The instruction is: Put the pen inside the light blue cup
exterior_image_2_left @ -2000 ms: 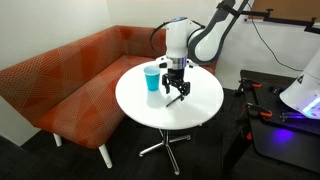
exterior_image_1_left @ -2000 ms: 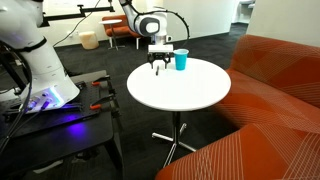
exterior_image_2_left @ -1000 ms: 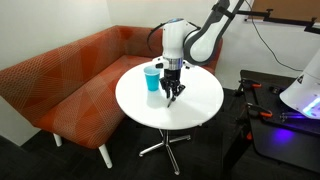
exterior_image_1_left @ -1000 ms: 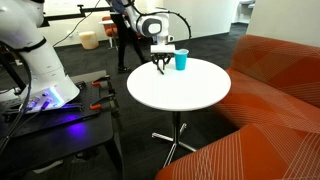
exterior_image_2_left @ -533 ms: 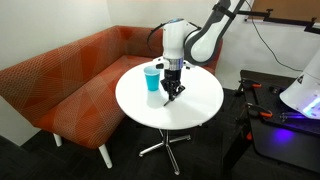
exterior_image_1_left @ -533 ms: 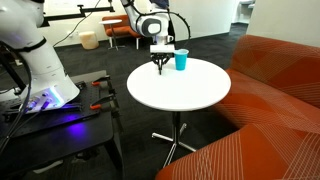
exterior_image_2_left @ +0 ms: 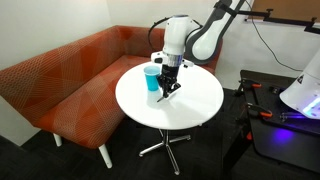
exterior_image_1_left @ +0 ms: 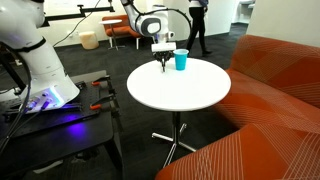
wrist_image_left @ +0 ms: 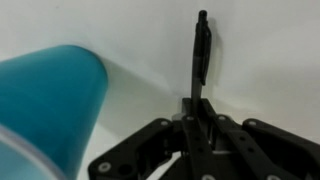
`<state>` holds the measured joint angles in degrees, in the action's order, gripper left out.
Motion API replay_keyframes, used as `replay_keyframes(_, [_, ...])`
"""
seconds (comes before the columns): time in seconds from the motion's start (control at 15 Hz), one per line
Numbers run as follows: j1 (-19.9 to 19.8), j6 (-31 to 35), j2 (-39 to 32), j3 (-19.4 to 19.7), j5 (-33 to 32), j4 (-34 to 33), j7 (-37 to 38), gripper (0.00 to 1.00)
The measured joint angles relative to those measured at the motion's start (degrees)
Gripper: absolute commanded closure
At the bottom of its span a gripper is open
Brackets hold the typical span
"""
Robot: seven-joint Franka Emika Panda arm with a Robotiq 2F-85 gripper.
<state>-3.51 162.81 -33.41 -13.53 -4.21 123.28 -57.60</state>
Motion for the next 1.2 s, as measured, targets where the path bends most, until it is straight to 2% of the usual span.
replay_keyframes(0.2, [-4.5, 6.2, 0.1, -3.9, 0.0, 2.0, -3.2, 0.97])
replay_keyframes(0.47, [-13.8, 12.5, 0.0, -12.4, 0.0, 5.2, -9.3, 0.97])
replay_keyframes(0.93, [-31.6, 13.7, -0.9, -29.2, -1.8, 9.6, -16.0, 0.97])
replay_keyframes(1.2, [-38.9, 13.6, -2.0, -35.5, -4.1, 11.4, -17.5, 0.97])
